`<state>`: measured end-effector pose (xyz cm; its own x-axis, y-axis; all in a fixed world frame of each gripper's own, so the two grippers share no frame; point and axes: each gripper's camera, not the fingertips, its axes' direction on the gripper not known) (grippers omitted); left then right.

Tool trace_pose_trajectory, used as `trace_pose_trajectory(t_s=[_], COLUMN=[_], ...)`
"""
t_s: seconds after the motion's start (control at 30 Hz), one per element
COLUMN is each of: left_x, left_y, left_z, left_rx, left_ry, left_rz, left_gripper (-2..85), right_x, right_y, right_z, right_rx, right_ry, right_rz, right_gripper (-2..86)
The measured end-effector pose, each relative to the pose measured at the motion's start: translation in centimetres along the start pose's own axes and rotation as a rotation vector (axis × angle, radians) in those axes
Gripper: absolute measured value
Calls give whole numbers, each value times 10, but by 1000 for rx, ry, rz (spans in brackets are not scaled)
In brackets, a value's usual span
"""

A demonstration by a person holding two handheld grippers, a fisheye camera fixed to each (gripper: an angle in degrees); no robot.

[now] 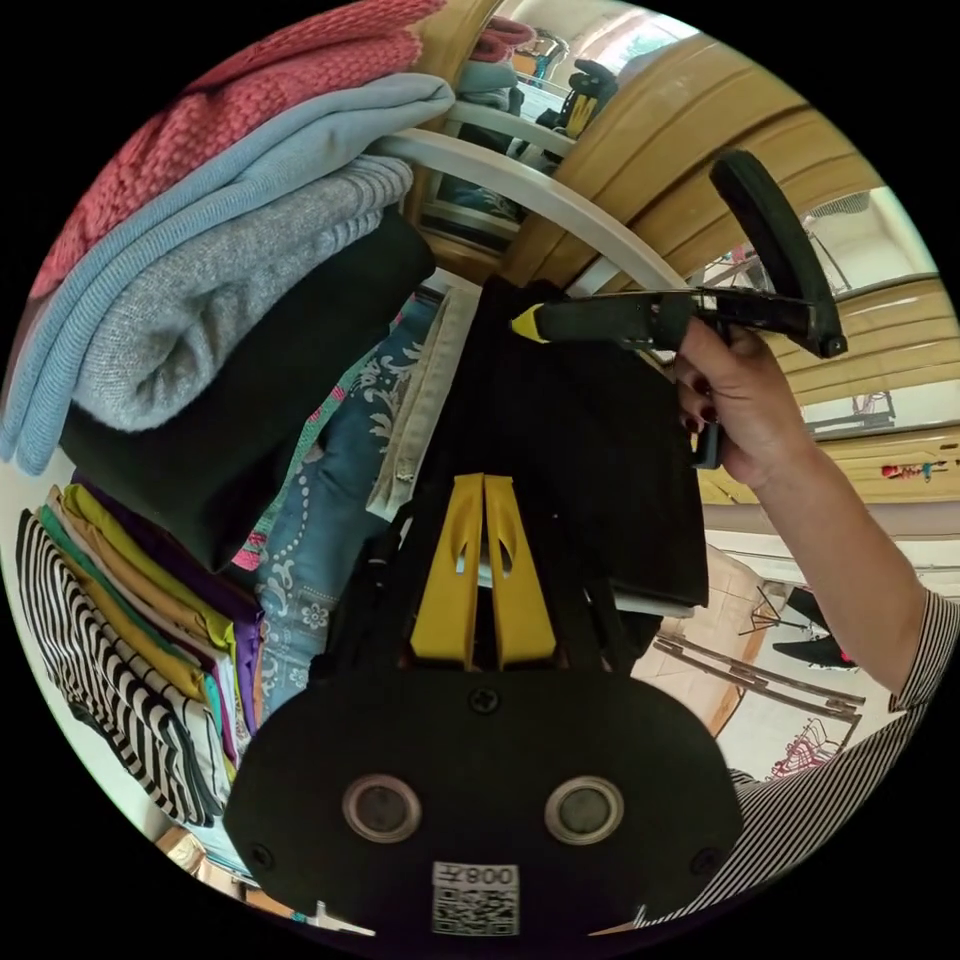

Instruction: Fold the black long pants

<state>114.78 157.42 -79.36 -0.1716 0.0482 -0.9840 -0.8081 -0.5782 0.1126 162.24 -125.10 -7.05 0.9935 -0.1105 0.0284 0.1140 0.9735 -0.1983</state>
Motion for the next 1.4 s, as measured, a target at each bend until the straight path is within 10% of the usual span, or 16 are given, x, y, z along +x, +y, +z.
trace_pose_trajectory(t_s=[0.63, 1.4], left_x=[-1, -225], left_y=[41, 365], left_z=[3, -66], left_rx=[-12, 120], left_ry=[-117, 300], left_rz=[115, -459], left_gripper=[1, 39], right_x=[-67, -200], right_y=[120, 181], right_z=[87, 191], right_rx=[-231, -171], right_ry=[305, -142], right_rz=[-75, -35], right_gripper=[2, 11])
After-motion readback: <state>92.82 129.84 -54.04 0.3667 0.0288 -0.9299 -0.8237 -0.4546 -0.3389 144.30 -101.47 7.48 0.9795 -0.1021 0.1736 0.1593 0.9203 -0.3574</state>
